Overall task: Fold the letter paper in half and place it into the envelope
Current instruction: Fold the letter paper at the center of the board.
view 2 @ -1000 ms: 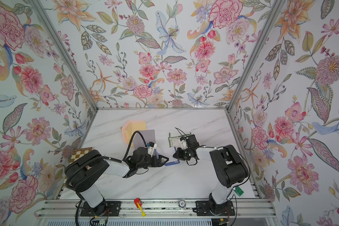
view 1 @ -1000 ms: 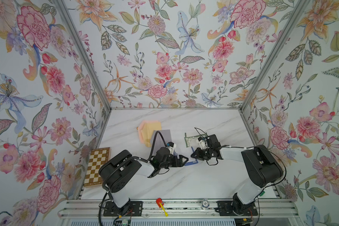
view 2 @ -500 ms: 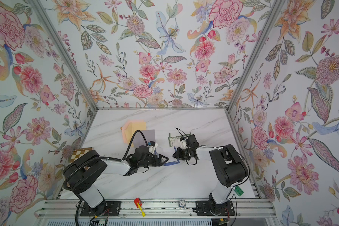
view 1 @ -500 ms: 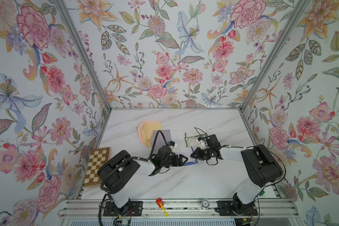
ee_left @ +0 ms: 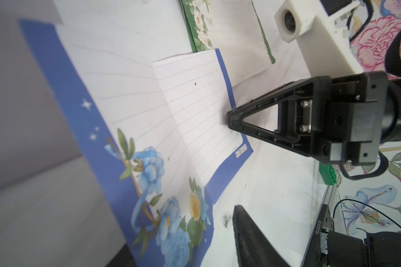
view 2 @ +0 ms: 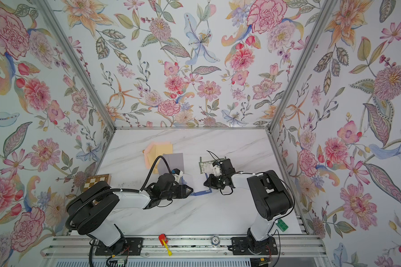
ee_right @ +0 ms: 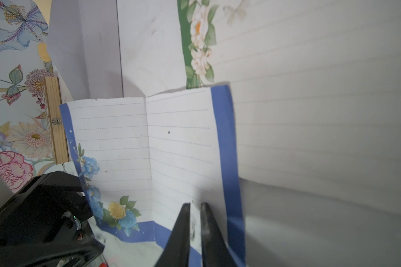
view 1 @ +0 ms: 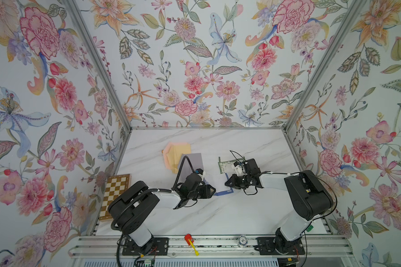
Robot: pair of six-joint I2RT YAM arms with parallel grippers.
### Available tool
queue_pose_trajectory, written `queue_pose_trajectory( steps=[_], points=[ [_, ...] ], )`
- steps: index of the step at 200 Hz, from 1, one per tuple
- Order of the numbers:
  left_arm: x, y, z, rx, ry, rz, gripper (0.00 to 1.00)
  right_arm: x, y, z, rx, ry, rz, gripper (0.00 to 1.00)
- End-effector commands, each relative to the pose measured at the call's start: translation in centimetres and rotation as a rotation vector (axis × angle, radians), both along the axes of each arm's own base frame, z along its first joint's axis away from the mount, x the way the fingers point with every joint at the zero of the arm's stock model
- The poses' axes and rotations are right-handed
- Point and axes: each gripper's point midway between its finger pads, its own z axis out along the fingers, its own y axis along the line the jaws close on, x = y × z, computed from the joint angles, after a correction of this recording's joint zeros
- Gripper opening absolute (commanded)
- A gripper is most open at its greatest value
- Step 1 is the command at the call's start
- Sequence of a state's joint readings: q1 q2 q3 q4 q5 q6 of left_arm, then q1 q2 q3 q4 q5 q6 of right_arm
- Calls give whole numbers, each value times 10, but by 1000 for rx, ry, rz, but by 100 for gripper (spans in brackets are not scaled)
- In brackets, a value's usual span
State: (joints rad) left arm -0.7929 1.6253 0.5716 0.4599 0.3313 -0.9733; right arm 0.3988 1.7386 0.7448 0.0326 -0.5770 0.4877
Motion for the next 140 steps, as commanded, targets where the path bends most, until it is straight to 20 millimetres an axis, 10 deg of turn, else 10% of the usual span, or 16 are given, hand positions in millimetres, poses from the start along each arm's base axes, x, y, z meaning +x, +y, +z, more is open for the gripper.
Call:
queue_pose_trajectory(
  steps=[1, 140],
  points=[
    [-4, 9, 0, 42, -14, 17, 51, -71, -51, -74, -277, 298, -45, 15],
    [-7, 24, 3, 83, -21, 49, 33, -75, -51, -75, -266, 311, -58, 15]
  ],
)
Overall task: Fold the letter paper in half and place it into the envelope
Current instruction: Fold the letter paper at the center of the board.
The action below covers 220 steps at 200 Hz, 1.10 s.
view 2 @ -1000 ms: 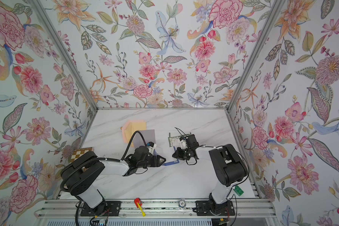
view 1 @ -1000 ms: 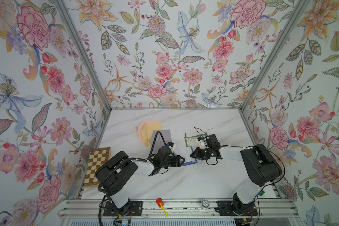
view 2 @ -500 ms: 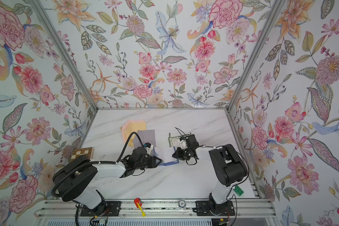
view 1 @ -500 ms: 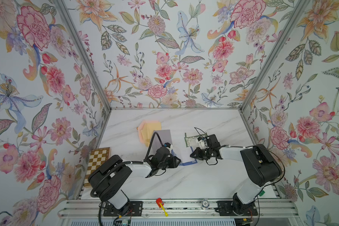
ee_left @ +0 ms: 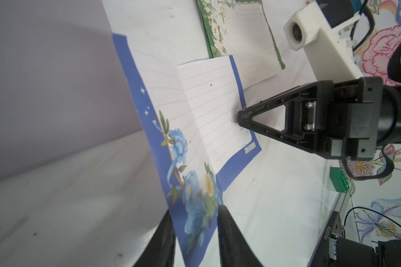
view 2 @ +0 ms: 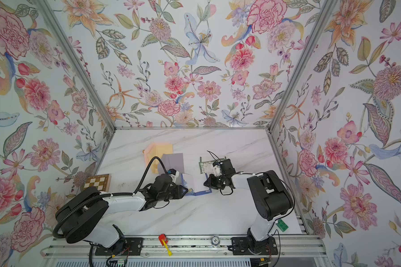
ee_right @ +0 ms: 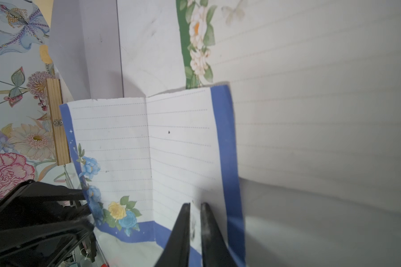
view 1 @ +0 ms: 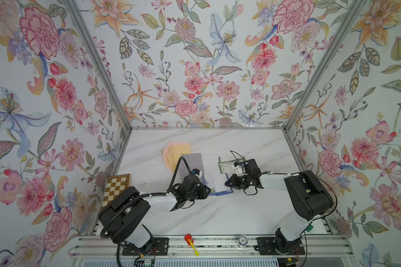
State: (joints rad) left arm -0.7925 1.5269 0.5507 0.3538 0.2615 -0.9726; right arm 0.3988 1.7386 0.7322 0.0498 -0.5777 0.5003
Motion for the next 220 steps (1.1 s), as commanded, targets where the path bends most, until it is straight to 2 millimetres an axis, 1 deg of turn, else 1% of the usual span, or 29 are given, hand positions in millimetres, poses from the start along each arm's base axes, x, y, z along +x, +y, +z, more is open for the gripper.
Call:
queue_pose_trajectory(
  steps=[1, 38, 91, 109, 121, 123, 126, 138, 162, 181, 203, 220],
  points=[
    [-5, 5, -4, 31, -9, -5, 33, -74, -51, -74, -269, 309, -48, 15],
    [-6, 0, -11, 15, 13, -13, 31, -75, -51, -74, -268, 311, -45, 15],
    [-6, 0, -12, 10, 16, -11, 30, -74, -49, -74, -258, 312, -45, 15],
    [-5, -2, -9, -4, 10, -13, 30, -75, -49, -75, -260, 313, -43, 15],
    [-5, -4, -8, -13, 9, -15, 32, -76, -50, -76, -261, 314, -45, 15],
    [-7, -3, -16, 4, 26, -17, 33, -75, -50, -76, -260, 314, -44, 15],
    [-7, -3, -19, 8, 30, -18, 34, -76, -50, -76, -261, 315, -44, 15],
    [-7, -3, -19, 6, 29, -19, 40, -76, -49, -76, -259, 315, -44, 15],
    [-7, -4, -18, -2, 24, -21, 42, -76, -50, -76, -259, 316, -46, 15],
    [-7, -2, -17, -2, 22, -17, 38, -76, -49, -76, -257, 317, -47, 15],
    [-7, -2, -15, -3, 19, -14, 36, -76, -49, -75, -257, 317, -47, 15],
    [-7, -1, -16, 3, 18, -12, 31, -77, -50, -76, -258, 319, -48, 15]
  ],
)
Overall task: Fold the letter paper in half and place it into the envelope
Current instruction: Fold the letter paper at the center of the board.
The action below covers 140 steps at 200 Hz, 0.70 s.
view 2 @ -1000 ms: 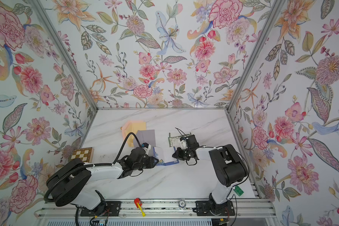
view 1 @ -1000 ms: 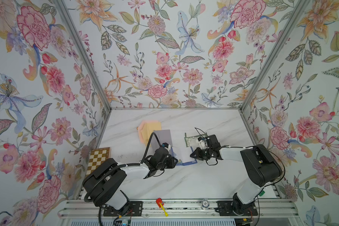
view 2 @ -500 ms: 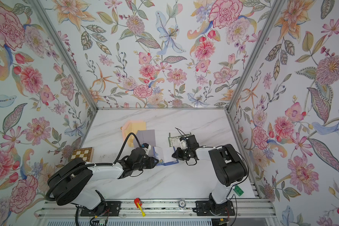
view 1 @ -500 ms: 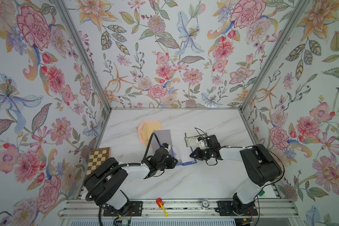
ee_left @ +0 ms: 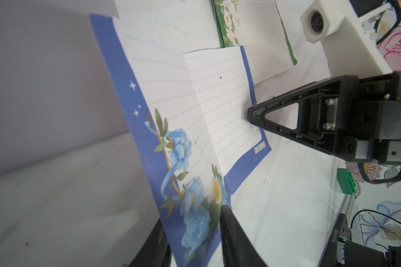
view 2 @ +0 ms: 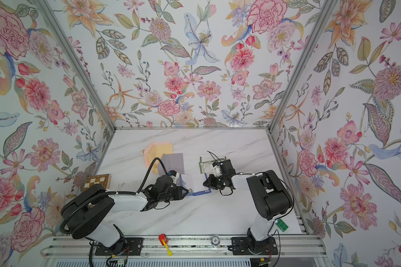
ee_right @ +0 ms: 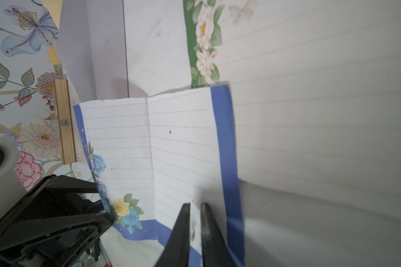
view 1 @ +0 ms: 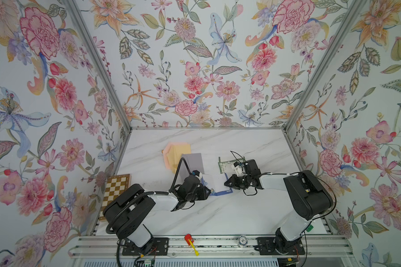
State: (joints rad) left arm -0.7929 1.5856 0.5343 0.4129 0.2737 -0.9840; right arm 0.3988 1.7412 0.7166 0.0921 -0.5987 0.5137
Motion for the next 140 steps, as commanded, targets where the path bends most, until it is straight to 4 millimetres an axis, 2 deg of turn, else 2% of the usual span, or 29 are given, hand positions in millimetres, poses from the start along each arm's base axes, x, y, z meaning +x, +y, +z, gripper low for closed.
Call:
queue_pose_trajectory(
  steps=[1, 31, 48, 87, 140],
  points=[
    [-4, 0, 0, 2, -6, -9, 31, -76, -53, -77, -286, 326, -46, 15],
    [-3, 1, 0, 20, -9, -8, 18, -77, -53, -76, -285, 326, -48, 15],
    [0, 0, 2, 38, -17, -14, 0, -76, -53, -74, -282, 320, -49, 15],
    [9, -3, 6, 167, -19, -74, 0, -66, -43, -57, -230, 254, -33, 19],
    [20, -15, 6, 258, -16, -164, 0, -46, -34, -12, -176, 119, -32, 27]
  ],
)
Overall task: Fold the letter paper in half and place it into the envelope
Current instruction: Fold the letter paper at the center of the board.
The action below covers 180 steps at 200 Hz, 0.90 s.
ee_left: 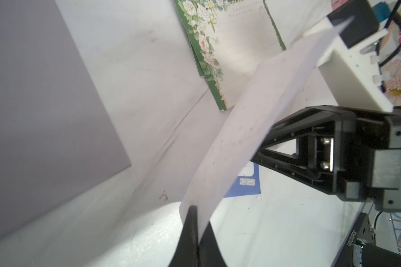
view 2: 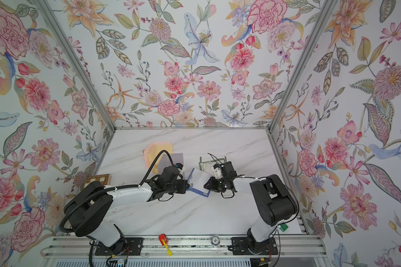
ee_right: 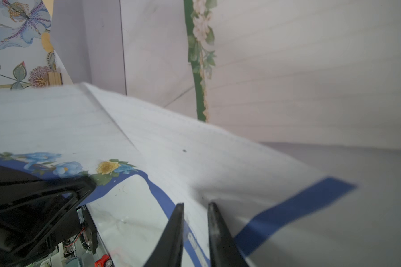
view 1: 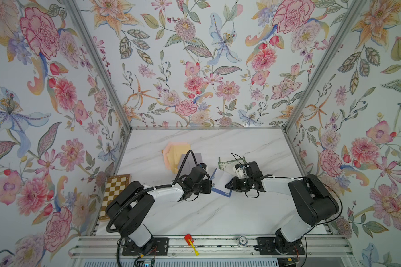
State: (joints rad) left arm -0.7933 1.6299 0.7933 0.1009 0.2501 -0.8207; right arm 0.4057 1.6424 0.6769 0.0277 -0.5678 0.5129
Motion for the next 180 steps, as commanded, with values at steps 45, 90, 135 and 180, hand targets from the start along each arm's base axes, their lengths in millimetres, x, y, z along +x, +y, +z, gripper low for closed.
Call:
queue_pose_trajectory(
  steps=[45, 90, 135, 180],
  points=[
    [8, 3, -13, 231, 18, -149, 0, -24, -30, 11, -149, 40, -21, 34],
    [25, 9, 3, 320, -30, -209, 0, -23, -32, 32, -106, 13, -14, 36],
    [27, 3, -2, 337, -18, -259, 0, -15, -32, 37, -88, -12, -10, 24],
    [23, 0, -1, 328, -22, -297, 0, 1, -26, 41, -65, -33, 1, 19]
  ],
)
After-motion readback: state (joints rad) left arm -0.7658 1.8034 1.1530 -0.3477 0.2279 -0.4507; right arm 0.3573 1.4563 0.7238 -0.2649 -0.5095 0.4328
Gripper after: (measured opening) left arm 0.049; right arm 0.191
